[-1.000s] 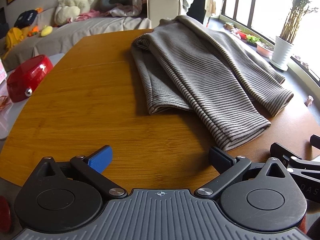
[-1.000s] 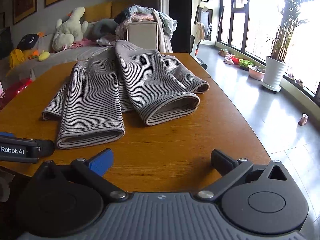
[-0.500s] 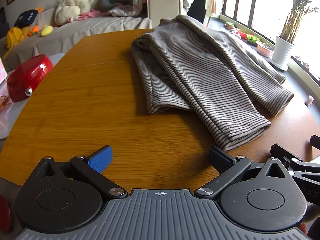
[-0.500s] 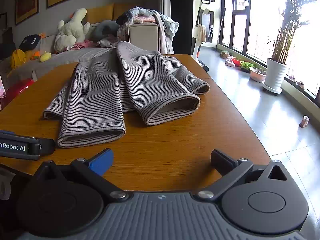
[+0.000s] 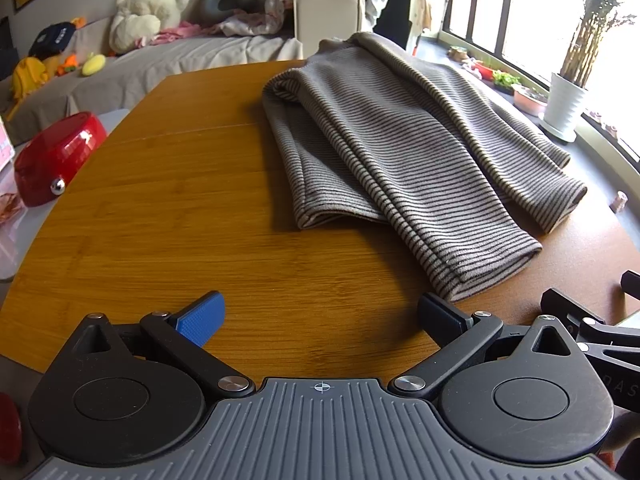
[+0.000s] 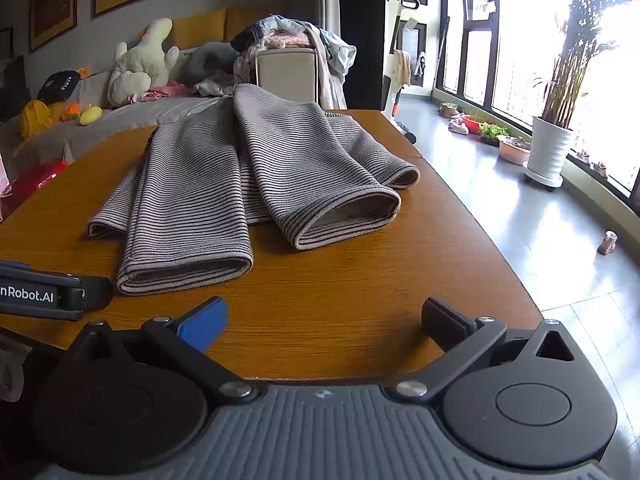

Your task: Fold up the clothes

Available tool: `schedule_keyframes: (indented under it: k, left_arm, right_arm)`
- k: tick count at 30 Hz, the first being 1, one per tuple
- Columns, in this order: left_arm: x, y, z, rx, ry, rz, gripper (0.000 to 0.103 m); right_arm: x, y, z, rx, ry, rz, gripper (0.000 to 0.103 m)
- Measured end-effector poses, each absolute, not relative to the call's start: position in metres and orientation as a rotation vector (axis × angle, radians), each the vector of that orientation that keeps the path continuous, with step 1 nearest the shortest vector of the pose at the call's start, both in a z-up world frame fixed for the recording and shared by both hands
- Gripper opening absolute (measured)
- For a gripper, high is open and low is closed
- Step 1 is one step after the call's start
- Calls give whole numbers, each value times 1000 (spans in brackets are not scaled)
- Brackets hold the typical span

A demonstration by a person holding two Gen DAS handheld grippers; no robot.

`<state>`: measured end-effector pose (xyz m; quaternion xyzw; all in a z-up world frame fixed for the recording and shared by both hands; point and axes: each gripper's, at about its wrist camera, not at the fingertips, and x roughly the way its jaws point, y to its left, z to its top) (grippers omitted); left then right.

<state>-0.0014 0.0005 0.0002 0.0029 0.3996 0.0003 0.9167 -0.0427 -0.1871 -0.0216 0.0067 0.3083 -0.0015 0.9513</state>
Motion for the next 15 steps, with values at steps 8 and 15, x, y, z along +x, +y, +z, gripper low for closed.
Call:
schedule_keyframes:
  k: [8, 15]
  left_arm:
    - [-1, 0, 0, 7, 820, 1, 103]
    - [0, -1, 1, 8, 819, 1, 103]
  right_arm:
    - [-43, -187, -23, 11, 626, -5, 103]
    - [-41, -185, -24, 13, 625, -2, 103]
